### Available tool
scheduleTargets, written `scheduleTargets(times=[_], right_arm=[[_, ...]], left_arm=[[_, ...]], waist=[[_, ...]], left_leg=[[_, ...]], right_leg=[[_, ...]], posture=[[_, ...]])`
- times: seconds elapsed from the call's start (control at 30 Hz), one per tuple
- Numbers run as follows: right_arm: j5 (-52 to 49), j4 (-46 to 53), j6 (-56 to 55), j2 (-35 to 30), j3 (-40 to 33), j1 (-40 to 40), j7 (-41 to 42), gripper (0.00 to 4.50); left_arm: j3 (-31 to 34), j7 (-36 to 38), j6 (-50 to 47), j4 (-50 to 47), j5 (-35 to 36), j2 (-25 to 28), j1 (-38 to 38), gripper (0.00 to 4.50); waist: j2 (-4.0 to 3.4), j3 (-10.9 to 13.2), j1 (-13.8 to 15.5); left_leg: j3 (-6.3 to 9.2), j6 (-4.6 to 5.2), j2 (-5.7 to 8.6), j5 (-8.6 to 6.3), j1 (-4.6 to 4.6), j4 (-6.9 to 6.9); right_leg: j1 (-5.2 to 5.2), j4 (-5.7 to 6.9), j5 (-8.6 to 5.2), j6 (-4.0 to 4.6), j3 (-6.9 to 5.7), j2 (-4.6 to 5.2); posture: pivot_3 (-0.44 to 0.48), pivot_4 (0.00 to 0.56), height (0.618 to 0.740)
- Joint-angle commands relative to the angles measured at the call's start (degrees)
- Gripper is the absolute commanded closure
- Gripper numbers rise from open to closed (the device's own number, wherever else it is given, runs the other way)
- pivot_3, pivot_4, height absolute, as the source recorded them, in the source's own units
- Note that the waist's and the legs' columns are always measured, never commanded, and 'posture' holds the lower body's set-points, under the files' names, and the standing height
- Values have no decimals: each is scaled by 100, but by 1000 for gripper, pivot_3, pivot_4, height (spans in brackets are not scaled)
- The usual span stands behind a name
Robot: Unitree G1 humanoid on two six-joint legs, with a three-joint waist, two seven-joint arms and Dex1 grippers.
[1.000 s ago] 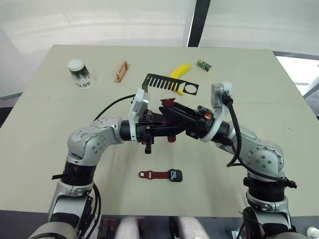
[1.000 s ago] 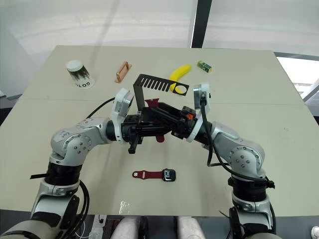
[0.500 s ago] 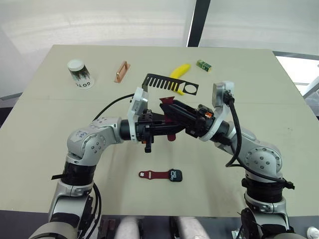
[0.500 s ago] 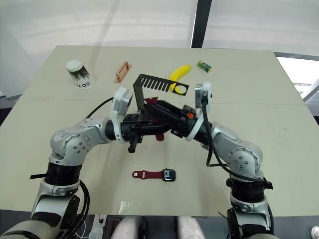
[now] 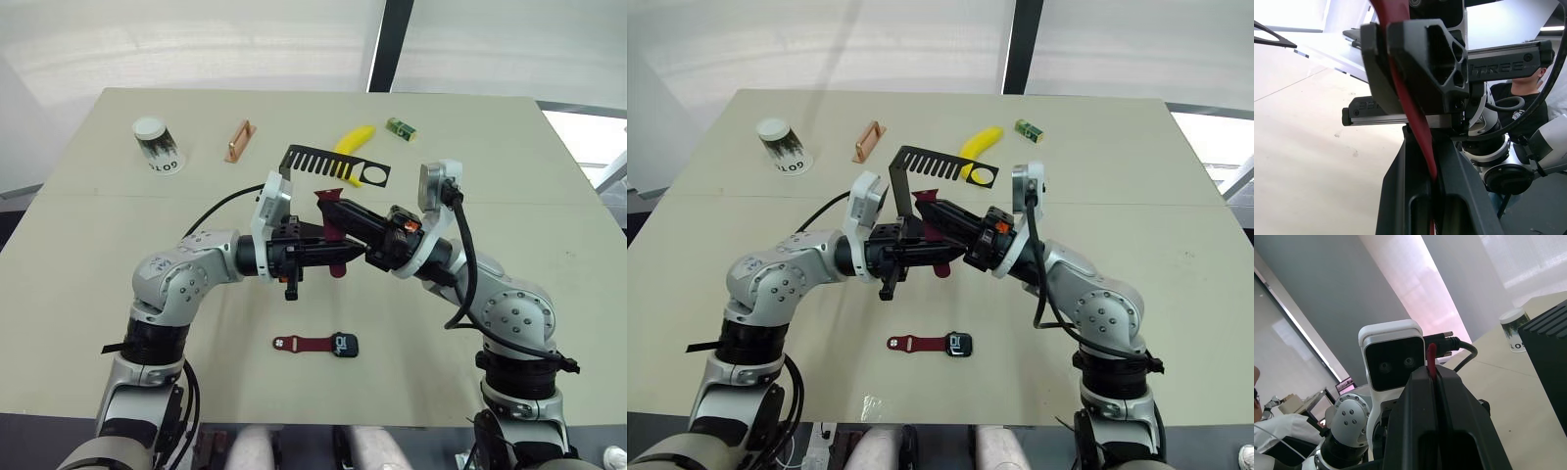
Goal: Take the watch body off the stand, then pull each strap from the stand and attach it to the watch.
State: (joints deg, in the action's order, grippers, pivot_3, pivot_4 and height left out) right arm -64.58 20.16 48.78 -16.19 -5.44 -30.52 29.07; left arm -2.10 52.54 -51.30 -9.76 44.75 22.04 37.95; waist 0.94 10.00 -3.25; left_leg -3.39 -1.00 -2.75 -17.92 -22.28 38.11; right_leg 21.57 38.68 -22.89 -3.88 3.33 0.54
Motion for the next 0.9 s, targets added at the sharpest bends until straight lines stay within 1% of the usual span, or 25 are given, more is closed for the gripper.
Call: scheduleTargets(times=[0.03, 0.27, 0.3, 0.37, 0.4, 0.47, 0.5, 0.53, 0.6, 0.63, 0.73, 0.8, 0.83, 0.9], right_arm=[[-145, 296, -47, 24, 18, -8, -30, 4439], [-124, 353, -46, -16, 30, -10, -20, 4439], [-119, 369, -42, -34, 28, -8, -21, 4500], [-94, 406, -40, -83, 25, -3, -16, 4500], [-70, 439, -36, -134, 14, 11, -18, 4500], [-9, 521, -19, -288, -30, 61, -6, 4500], [24, 580, -14, -396, -67, 105, 12, 4500], [76, 662, -2, -583, -148, 183, 46, 4500], [153, 812, 9, -925, -316, 341, 117, 4500], [218, 911, 0, -1137, -422, 451, 170, 4500], [538, 1311, -94, -1839, -753, 968, 399, 4500], [684, 1506, -175, -2128, -872, 1234, 482, 4500], [739, 1619, -205, -2264, -960, 1398, 527, 4500], [916, 1926, -318, -2538, -1366, 1962, 587, 4500]], left_arm=[[-26, 6, 29, -237, 143, -77, 27, 4500], [49, 18, -48, -238, 223, -30, 3, 4500], [71, 52, -72, -260, 251, 20, -14, 3839], [90, 126, -93, -324, 252, 155, -52, 3120], [101, 176, -98, -376, 234, 269, -82, 2664], [137, 274, -123, -479, 216, 507, -144, 1912], [166, 318, -155, -534, 232, 622, -177, 1546], [198, 377, -204, -603, 264, 764, -221, 979], [188, 460, -247, -728, 278, 972, -306, 185], [114, 500, -209, -815, 205, 1077, -372, 83], [-381, 510, 109, -1066, -332, 1283, -611, 83], [-624, 467, 273, -1145, -593, 1346, -698, 83], [-797, 428, 404, -1156, -798, 1376, -737, 83], [-1354, 211, 807, -1020, -1448, 1288, -836, 83]], waist=[[0, 0, 0], [0, 0, 0], [0, 0, -2], [-1, 1, -10], [-1, 1, -10], [-1, 1, -6], [-1, 1, -8], [-1, 1, -9], [-1, 1, -6], [-1, 1, -4], [-2, 1, 5], [-1, 1, 19], [-2, 1, 49], [-2, 2, 62]], left_leg=[[0, 0, 0, 0, 0, 0], [0, 0, 0, 0, 0, 0], [0, 0, 0, 0, 0, 0], [0, 0, -1, 0, 0, -1], [0, 0, -1, 0, 0, -2], [0, 0, 0, 0, 0, -2], [0, 0, 0, 0, 0, -2], [0, 0, 0, 0, 0, -2], [1, 0, 0, 0, 0, -3], [1, 0, 0, 0, 0, -4], [2, 0, 1, 0, -3, -5], [3, 1, 3, -1, -4, -5], [2, 2, 3, -1, -4, -6], [3, 4, 4, -2, -7, -10]], right_leg=[[0, 0, 0, 0, 0, 0], [0, 0, 0, 0, 0, 0], [0, 0, 0, 0, 0, 0], [1, 0, 0, 0, 0, 0], [1, 0, 0, 0, 0, -1], [0, 0, 0, 0, 0, 0], [0, -1, 0, 0, 0, 1], [0, -1, 0, 0, 0, 1], [0, -3, 0, 0, 0, 1], [0, -3, 0, 0, 0, 1], [0, -9, 0, 0, 0, 2], [-3, -15, 0, 0, 0, 4], [-3, -16, 0, 0, 0, 5], [-9, -59, 0, 0, 0, 2]], posture=[[0, 150, 740], [0, 150, 740], [0, 150, 740], [0, 150, 740], [0, 150, 740], [0, 150, 740], [0, 150, 740], [0, 150, 740], [0, 150, 740], [0, 150, 740], [0, 150, 740], [0, 150, 740], [0, 150, 740], [0, 150, 740]])
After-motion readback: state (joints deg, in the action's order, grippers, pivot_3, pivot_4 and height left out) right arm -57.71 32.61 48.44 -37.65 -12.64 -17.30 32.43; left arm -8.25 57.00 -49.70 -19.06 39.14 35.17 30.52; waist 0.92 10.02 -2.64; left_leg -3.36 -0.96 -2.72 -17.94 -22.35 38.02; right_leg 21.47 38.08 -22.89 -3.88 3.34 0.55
